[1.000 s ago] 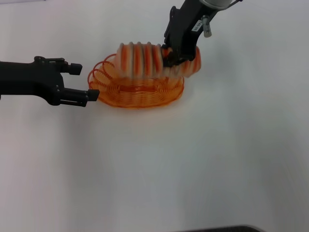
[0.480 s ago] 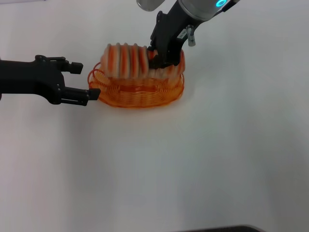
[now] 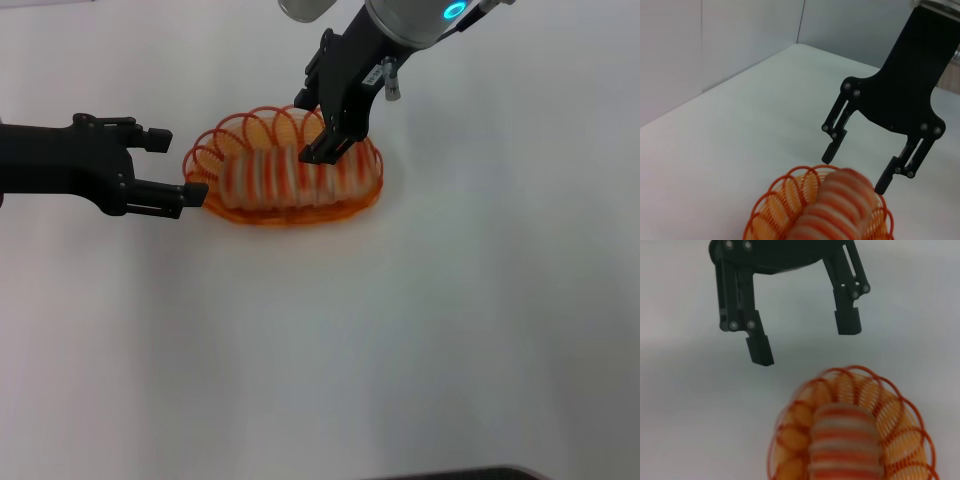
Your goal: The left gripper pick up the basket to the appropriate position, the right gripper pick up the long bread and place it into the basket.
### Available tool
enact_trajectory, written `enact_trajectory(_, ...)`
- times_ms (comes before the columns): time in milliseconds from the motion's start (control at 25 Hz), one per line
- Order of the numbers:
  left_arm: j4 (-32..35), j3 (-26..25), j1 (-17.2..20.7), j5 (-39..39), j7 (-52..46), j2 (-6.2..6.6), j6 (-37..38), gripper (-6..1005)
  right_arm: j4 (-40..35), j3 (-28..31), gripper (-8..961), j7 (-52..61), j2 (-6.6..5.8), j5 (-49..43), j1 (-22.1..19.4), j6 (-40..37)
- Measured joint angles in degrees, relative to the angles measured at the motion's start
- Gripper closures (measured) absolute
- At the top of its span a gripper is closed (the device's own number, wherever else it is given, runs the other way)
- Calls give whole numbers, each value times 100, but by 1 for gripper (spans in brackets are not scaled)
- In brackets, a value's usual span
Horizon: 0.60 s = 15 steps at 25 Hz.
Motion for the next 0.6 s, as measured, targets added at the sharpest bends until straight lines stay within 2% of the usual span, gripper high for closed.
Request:
enact_trajectory(120, -2, 0, 1, -1, 4, 0, -5, 115, 0, 6, 293, 1, -1, 0, -51, 85)
enact_trajectory(360, -25, -20, 44, -22, 89, 0, -198, 115, -146, 274, 266, -108, -56, 482, -391, 564)
enact_trajectory(480, -54, -25, 45, -33, 113, -2, -261, 115, -220, 900, 253, -492, -79, 962, -660, 747)
enact_trajectory(600, -67, -31, 46, -44, 110, -18, -312, 115, -228, 1849, 240, -1057, -96, 1661, -983, 720)
